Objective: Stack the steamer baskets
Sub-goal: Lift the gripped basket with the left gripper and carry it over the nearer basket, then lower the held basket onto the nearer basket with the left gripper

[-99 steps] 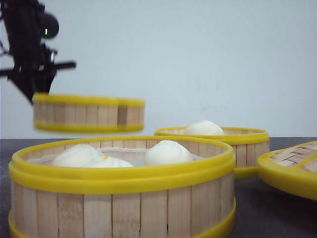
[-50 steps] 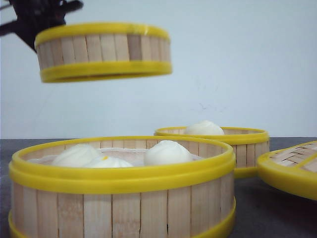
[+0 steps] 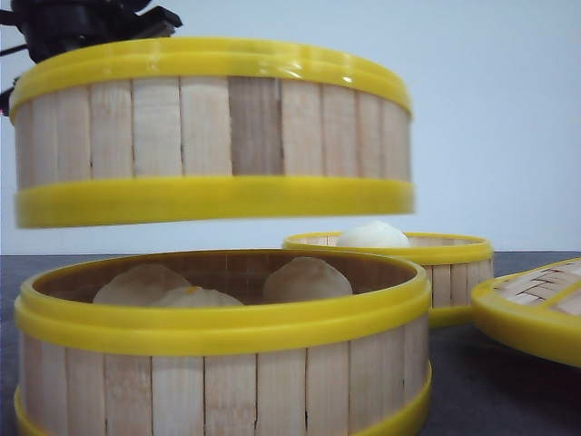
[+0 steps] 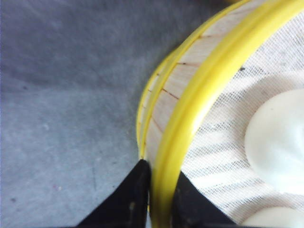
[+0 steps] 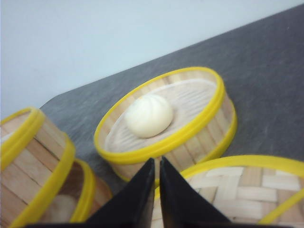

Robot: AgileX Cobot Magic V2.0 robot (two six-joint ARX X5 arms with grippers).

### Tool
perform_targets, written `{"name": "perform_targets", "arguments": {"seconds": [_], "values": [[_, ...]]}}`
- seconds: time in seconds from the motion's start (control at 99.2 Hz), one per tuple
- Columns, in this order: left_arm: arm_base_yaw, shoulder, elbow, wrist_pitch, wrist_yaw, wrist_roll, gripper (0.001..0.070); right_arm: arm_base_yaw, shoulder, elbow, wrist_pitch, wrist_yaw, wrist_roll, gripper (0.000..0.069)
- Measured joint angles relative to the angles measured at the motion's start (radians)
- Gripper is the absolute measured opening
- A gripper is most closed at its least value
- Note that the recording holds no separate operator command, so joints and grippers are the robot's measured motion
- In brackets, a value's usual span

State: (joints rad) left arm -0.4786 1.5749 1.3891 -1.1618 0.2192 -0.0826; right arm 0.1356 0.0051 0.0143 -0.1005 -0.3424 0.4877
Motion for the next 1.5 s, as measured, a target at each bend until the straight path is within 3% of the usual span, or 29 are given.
{"name": "perform_targets", "arguments": {"seconds": [0.363, 0.665, 0.857, 1.038, 1.502], "values": [[-0.044, -0.025, -0.142, 0.096, -0.014, -0.032, 0.0021, 0.0, 0.0, 0.0, 0.0, -0.028, 0.039, 0.0014], [-0.044, -0.024, -0.158, 0.155, -0.031, -0.095, 0.0018, 0.0, 0.0, 0.0, 0.0, -0.031, 0.045, 0.0014], [-0.046, -0.059, -0.162, 0.199, -0.048, -0.104, 0.0018, 0.0, 0.0, 0.0, 0.0, -0.031, 0.045, 0.0014], [-0.045, -0.086, -0.162, 0.195, -0.103, -0.122, 0.0018, 0.0, 0.0, 0.0, -0.001, -0.031, 0.044, 0.0014], [-0.05, -0.085, -0.162, 0.102, -0.112, -0.115, 0.0018, 0.0, 0.0, 0.0, -0.019, -0.031, 0.045, 0.0014]]}}
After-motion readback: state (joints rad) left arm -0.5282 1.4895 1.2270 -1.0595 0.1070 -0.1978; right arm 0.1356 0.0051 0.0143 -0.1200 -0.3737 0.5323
